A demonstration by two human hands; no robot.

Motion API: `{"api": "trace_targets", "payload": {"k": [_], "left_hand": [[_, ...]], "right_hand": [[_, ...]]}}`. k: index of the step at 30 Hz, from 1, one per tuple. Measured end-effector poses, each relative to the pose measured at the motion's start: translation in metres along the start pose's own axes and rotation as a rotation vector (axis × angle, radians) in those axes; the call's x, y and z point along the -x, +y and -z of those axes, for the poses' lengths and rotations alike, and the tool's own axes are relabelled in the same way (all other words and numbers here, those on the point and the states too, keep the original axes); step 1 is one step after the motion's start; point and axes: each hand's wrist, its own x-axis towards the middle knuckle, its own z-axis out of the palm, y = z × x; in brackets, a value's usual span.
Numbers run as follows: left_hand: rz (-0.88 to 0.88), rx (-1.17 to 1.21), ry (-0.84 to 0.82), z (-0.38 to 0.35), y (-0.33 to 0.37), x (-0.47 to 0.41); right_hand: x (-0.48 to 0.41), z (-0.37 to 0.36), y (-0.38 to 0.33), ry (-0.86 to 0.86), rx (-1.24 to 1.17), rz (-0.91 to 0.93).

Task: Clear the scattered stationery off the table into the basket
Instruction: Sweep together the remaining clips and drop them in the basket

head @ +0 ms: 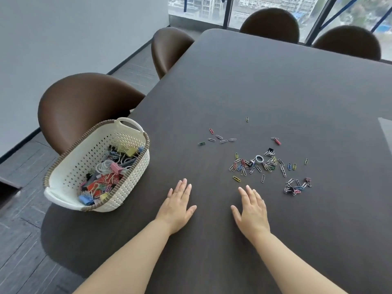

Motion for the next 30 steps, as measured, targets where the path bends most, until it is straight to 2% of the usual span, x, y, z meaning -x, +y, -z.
{"api": "trace_targets", "payload": {"k": [3, 7, 10, 15, 19, 23, 26, 28, 30], "left_hand": [[-0.122, -0.017, -0.018, 0.003, 0.022, -0.022], [-0.195, -0.044, -0.047, 0.01, 0.044, -0.052], [-0.267, -0.062, -0.045, 0.014, 0.059, -0.069], [-0.276, -0.175, 0.011, 0.019, 0.055, -0.097], [-0.315, -0.202, -0.007, 0.027, 0.061, -0.13], [-0.359, -0.232, 0.013, 0.028, 0.082, -0.16], [-0.442, -0.28, 0.105, 0.023, 0.09, -0.175], [-0.459, -0.301, 0.113, 0.022, 0.093, -0.183], [-0.42, -0.299, 0.148, 0.024, 0.096, -0.194]], "right_hand": [[-0.001, 0.005, 0.025, 0.0, 0.009, -0.079], [-0.006, 0.01, 0.052, -0.031, 0.001, -0.197], [-0.012, 0.015, 0.065, 0.024, -0.019, -0.312], [-0.028, 0.028, 0.098, 0.067, -0.1, -0.55], [-0.059, 0.033, 0.108, 0.014, 0.019, -0.514], [-0.094, 0.034, 0.097, -0.009, 0.058, -0.3], [-0.105, 0.034, 0.096, -0.021, 0.052, -0.164], [-0.109, 0.035, 0.104, 0.028, 0.03, -0.193], [-0.116, 0.037, 0.117, 0.108, 0.021, -0.314]]}}
